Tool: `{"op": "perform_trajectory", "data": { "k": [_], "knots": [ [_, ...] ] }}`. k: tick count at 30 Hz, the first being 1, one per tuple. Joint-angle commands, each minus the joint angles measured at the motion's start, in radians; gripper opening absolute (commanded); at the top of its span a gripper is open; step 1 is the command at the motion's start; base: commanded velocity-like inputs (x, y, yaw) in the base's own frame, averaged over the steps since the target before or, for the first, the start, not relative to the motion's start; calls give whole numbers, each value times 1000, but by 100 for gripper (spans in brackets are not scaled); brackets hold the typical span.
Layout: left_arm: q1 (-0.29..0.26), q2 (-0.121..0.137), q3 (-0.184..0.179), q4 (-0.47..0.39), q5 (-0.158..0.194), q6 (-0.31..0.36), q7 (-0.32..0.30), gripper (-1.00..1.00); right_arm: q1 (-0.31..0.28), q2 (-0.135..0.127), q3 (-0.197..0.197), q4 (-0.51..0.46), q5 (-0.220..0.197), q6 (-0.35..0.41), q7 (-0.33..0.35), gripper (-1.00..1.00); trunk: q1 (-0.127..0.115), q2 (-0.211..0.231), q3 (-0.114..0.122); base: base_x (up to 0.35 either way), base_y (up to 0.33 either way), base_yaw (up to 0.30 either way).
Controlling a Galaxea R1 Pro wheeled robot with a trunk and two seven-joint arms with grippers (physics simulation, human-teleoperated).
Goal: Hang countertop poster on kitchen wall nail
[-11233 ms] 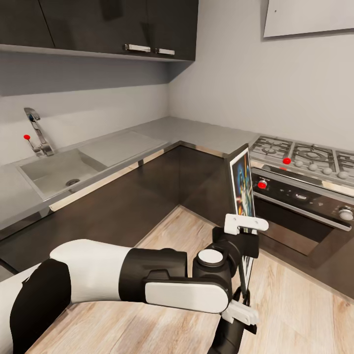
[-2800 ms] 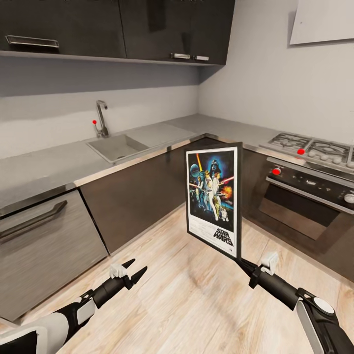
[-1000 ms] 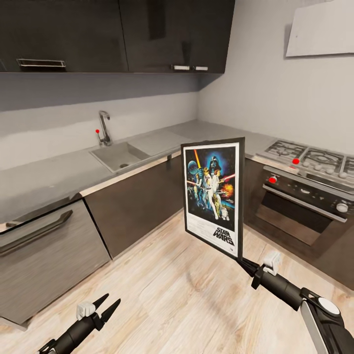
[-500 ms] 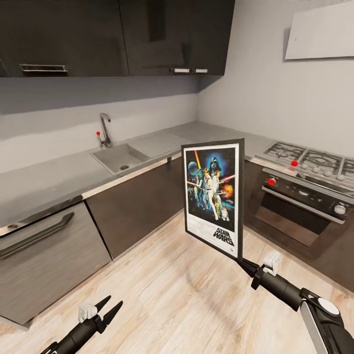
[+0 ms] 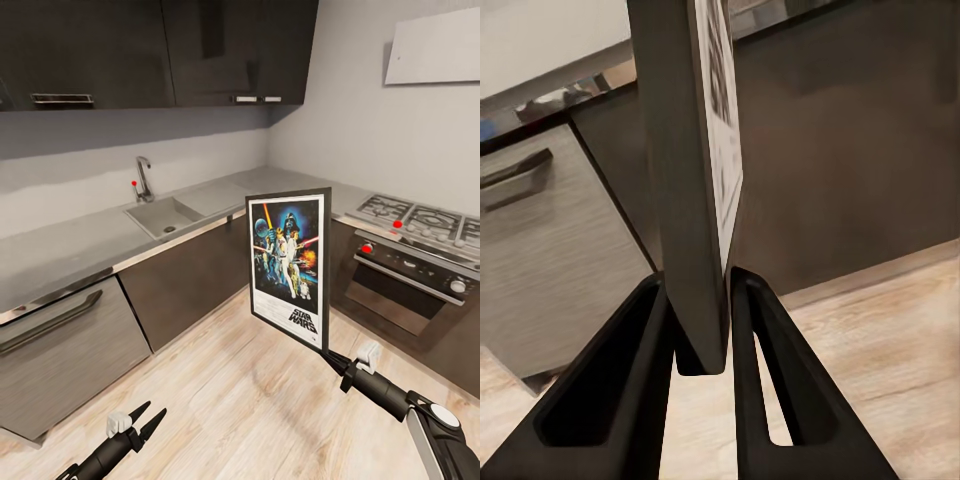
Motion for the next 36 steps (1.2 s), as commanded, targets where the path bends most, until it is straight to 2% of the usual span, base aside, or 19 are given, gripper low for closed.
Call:
{"op": "perform_trajectory", "data": {
  "k": [1,10,36],
  "knots": [
    [0,1,-8,-1,9,-4,-1,100,-1,0,-1,0,-9,11,6,-100,-4,6,2,0,0,0],
    [0,1,-8,-1,9,-4,-1,100,-1,0,-1,0,-9,10,6,-100,-38,69,35,0,0,0],
    [0,1,-8,-1,9,-4,-1,100,-1,1,-1,0,-9,10,4,-100,-138,251,158,0,0,0]
  ]
}}
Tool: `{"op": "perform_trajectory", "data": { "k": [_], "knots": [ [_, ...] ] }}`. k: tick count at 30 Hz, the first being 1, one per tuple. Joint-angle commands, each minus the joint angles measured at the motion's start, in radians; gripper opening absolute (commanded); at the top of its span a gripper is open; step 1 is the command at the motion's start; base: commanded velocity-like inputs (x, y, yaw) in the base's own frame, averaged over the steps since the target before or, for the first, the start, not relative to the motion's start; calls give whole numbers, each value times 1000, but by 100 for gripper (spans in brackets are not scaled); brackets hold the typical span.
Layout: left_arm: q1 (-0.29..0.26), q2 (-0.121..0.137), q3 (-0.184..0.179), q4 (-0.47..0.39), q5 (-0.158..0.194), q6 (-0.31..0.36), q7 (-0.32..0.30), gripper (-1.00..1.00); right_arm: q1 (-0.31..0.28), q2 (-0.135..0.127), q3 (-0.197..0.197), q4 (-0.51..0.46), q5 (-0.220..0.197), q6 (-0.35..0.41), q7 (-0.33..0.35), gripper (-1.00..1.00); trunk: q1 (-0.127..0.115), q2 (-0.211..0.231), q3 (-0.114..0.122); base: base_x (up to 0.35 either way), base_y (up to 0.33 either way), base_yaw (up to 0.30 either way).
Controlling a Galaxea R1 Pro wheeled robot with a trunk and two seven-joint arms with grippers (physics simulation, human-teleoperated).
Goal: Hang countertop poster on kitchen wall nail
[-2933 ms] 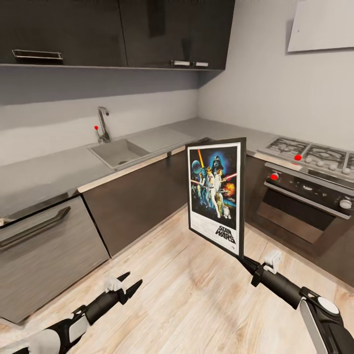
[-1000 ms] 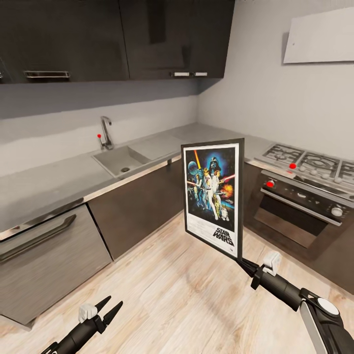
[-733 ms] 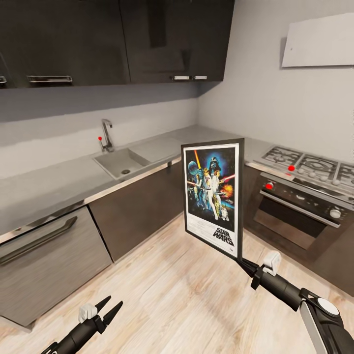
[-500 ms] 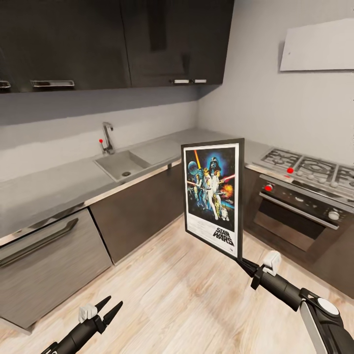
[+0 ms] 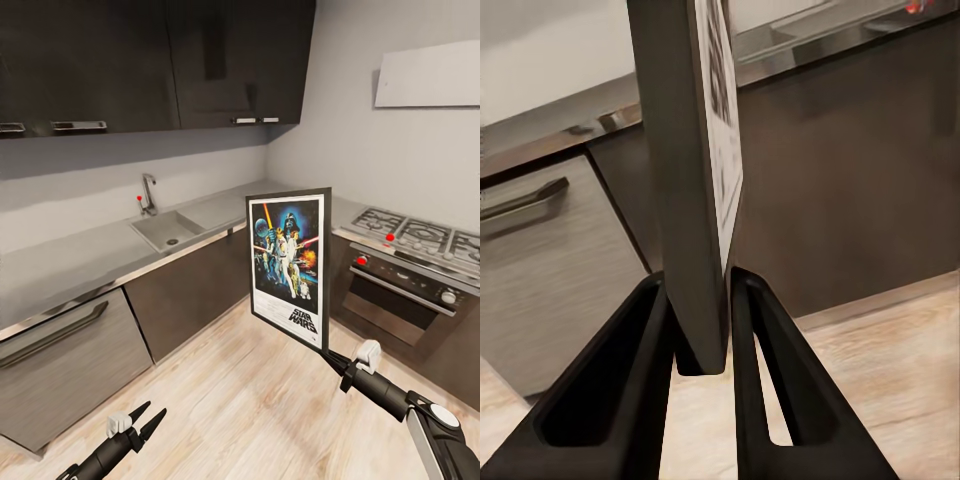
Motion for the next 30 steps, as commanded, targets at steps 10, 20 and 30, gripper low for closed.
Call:
{"op": "perform_trajectory", "data": {
  "k": [10,20,30],
  "knots": [
    [-1,1,-8,-1,9,-4,-1,100,-1,1,-1,0,-8,10,6,-100,-38,69,47,0,0,0],
    [-1,1,-9,-1,9,-4,-1,100,-1,2,-1,2,-8,9,6,-100,-76,139,95,0,0,0],
    [-1,1,-9,-1,9,-4,0,100,-1,3,-1,2,-7,9,6,-100,-115,209,143,0,0,0]
  ]
}}
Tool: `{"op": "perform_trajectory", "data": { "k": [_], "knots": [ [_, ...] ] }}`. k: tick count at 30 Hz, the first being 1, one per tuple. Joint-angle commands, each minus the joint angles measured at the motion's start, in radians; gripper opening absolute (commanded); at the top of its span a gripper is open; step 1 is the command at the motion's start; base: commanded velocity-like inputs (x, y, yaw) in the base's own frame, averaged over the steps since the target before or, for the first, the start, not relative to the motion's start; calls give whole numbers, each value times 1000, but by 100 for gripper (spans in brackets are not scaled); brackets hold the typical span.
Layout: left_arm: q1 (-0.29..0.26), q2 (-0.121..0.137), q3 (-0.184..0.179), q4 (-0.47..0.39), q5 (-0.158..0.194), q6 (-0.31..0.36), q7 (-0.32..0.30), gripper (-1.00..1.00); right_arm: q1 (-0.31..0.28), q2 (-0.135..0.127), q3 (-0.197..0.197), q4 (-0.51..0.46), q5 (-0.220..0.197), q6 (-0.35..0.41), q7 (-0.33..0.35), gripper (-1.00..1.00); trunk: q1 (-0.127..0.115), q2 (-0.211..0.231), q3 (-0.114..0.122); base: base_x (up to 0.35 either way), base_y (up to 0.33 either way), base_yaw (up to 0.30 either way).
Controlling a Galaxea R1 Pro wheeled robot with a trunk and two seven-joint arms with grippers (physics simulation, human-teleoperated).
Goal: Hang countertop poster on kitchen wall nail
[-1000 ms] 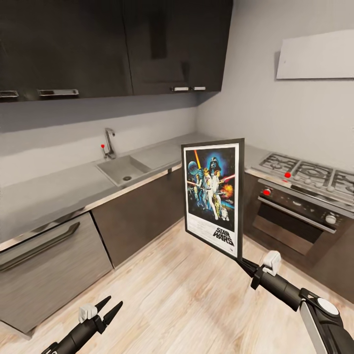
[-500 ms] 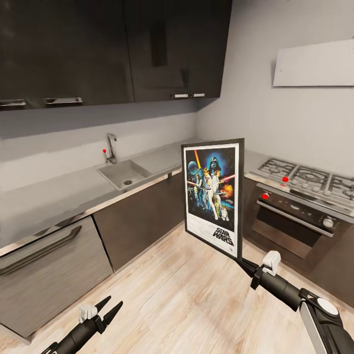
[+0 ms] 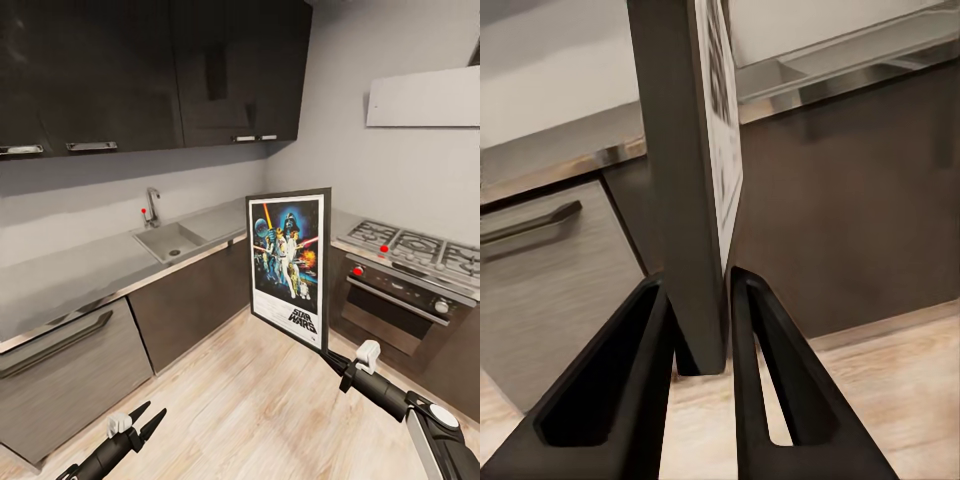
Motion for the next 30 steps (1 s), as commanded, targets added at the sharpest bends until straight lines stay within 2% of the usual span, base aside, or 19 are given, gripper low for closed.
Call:
{"op": "perform_trajectory", "data": {
  "k": [1,3,30],
  "knots": [
    [-1,1,-8,-1,9,-4,-1,100,-1,0,-1,0,-8,11,7,-100,-3,5,3,0,0,0],
    [-1,1,-9,-1,9,-4,-1,100,-1,0,-1,0,-8,11,7,-100,-11,19,12,0,0,0],
    [-1,1,-8,-1,9,-4,-1,100,-1,1,0,0,-8,10,7,-100,-11,19,57,0,0,0]
  ]
}}
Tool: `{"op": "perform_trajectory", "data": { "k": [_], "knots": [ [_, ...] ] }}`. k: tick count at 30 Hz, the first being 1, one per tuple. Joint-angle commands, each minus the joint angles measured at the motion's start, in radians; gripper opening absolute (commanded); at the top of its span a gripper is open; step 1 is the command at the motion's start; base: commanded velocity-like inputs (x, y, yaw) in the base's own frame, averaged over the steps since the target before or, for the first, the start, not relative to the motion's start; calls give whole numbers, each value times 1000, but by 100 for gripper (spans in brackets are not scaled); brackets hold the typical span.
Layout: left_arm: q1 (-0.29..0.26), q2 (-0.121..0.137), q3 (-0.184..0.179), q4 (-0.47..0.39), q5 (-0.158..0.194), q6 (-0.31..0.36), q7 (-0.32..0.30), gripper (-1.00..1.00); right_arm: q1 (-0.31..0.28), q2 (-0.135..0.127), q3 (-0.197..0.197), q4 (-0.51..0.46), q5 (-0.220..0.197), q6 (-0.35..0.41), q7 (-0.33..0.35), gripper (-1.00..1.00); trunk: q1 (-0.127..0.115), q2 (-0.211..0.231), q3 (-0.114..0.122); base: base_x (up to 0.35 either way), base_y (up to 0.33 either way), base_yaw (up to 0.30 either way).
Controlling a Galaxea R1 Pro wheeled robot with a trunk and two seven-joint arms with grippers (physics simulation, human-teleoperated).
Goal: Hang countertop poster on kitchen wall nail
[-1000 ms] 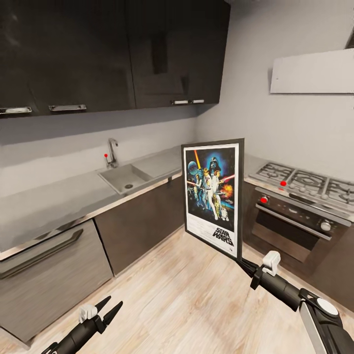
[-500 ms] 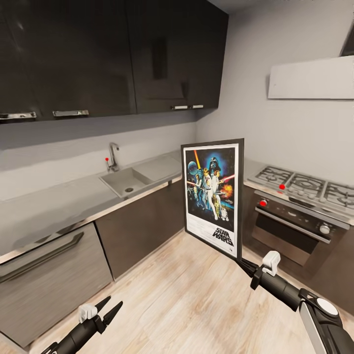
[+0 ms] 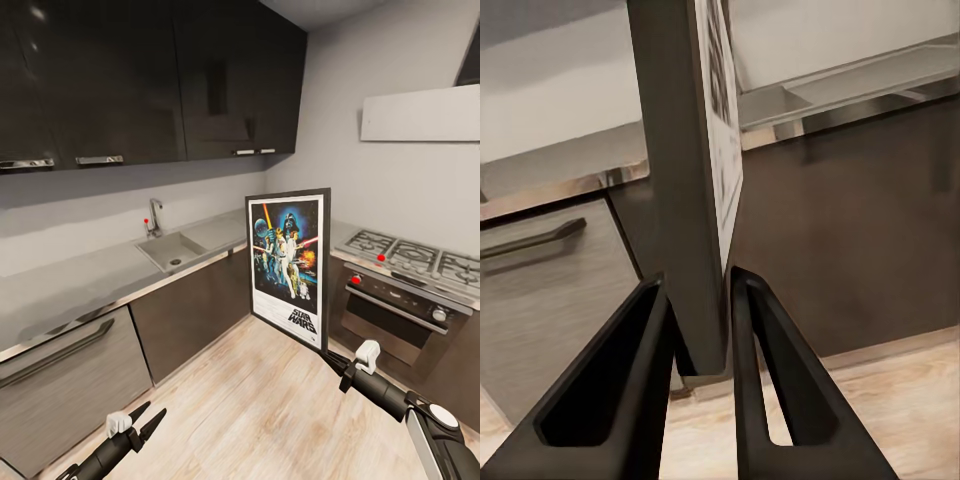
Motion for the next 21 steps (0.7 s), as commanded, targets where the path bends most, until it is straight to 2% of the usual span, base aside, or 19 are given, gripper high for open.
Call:
{"op": "perform_trajectory", "data": {
  "k": [1,21],
  "knots": [
    [-1,1,-9,-1,9,-4,-1,100,-1,0,-1,0,-9,10,7,-100,1,-2,-1,0,0,0],
    [-1,1,-9,-1,9,-4,-1,100,-1,0,0,0,-9,10,4,-100,1,-2,7,0,0,0]
  ]
}}
